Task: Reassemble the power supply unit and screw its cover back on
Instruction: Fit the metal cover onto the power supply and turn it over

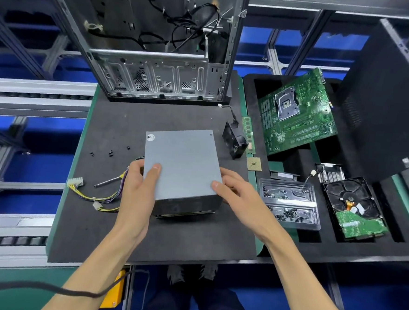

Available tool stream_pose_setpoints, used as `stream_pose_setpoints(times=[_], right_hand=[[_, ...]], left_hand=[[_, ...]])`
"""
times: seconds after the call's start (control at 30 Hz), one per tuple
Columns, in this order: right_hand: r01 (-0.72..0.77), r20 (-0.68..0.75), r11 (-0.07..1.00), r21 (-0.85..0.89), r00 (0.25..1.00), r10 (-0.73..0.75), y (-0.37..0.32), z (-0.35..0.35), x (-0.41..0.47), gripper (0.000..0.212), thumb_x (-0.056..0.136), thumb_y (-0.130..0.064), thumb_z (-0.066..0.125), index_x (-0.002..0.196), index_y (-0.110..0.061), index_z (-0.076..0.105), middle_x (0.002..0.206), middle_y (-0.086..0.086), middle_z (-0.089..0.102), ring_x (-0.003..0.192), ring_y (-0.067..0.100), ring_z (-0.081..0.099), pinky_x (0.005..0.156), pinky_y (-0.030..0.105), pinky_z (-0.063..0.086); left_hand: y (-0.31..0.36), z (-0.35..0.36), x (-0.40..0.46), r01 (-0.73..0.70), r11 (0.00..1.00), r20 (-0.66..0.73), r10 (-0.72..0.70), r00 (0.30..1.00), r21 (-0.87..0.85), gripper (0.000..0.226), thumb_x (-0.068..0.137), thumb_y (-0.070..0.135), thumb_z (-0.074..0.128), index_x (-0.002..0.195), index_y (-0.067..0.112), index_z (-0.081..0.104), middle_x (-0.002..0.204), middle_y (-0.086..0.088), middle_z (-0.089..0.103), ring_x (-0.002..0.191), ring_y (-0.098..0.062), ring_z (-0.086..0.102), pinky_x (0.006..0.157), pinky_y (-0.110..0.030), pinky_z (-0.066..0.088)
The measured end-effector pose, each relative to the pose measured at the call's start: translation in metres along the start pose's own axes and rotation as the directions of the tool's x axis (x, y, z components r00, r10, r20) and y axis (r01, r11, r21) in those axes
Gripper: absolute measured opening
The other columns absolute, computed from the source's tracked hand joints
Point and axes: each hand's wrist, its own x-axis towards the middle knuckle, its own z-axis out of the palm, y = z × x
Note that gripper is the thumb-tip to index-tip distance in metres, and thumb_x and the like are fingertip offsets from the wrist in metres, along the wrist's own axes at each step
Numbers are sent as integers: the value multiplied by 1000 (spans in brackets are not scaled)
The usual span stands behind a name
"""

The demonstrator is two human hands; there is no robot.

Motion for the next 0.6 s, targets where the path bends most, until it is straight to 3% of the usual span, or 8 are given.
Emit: stream_pose_setpoints(times=[0.07, 0.13, 0.23, 0.33, 0.43, 0.53, 0.6], right_hand=[[-13, 22, 999, -49, 1000, 14, 2, 0, -1, 33, 103, -27, 60, 96, 4, 67, 148, -20, 48, 133, -9, 44, 110, 27, 36], [-44, -2, 997, -56, 999, 44, 6, 2, -3, 20, 101, -20, 63, 91, -2, 62, 141, -24, 53, 126, -9, 51, 98, 15, 38], [-111, -55, 988, 106, 992, 118, 12, 4, -6, 18, 98, -18, 68, 99, -11, 52, 125, -23, 64, 111, -7, 64, 84, 5, 43], [-128, -116, 985, 112, 983, 141, 10, 4, 0, 26, 97, -29, 70, 110, -18, 50, 115, -11, 67, 100, -5, 65, 83, 14, 47], [-132, -203, 986, 104, 967, 151, 4, 4, 12, 21, 99, -40, 63, 108, -23, 54, 107, -6, 66, 98, 5, 66, 91, 35, 53], [-142, -246, 985, 98, 956, 162, -4, 5, 28, 23, 102, -46, 56, 109, -24, 59, 108, -7, 66, 106, 10, 64, 101, 42, 52], [-138, -274, 984, 114, 948, 165, -9, 7, 41, 30, 102, -47, 55, 122, -24, 56, 112, -11, 62, 107, 1, 60, 99, 36, 52]], left_hand=[[-7, -2, -5, -38, 998, 5, 38, 999, 54, 8, 106, 23, 51, 111, 26, 56, 108, 17, 71, 101, -3, 67, 85, -29, 51], [-11, -2, -8, -95, 984, 23, 92, 995, 153, 11, 105, 24, 51, 106, 34, 56, 100, 29, 68, 99, 2, 64, 88, -29, 50], [-11, -5, -7, -138, 963, 25, 136, 990, 230, 14, 103, 26, 56, 103, 40, 58, 97, 26, 68, 92, 1, 65, 82, -28, 50], [-7, -17, 1, -200, 897, 45, 199, 979, 395, 9, 98, 33, 64, 95, 41, 63, 82, 13, 63, 72, -6, 56, 69, -21, 45], [-4, -25, 1, -223, 853, 42, 231, 972, 472, 10, 93, 39, 69, 93, 37, 59, 66, 18, 46, 61, -3, 44, 58, -13, 39], [-7, -23, -4, -191, 849, 28, 204, 979, 493, 21, 92, 43, 69, 94, 33, 51, 76, 12, 46, 65, -5, 43, 64, -20, 41], [-9, -22, -5, -146, 866, 17, 157, 987, 478, 23, 92, 41, 69, 98, 34, 48, 92, 2, 52, 79, -8, 48, 74, -28, 43]])
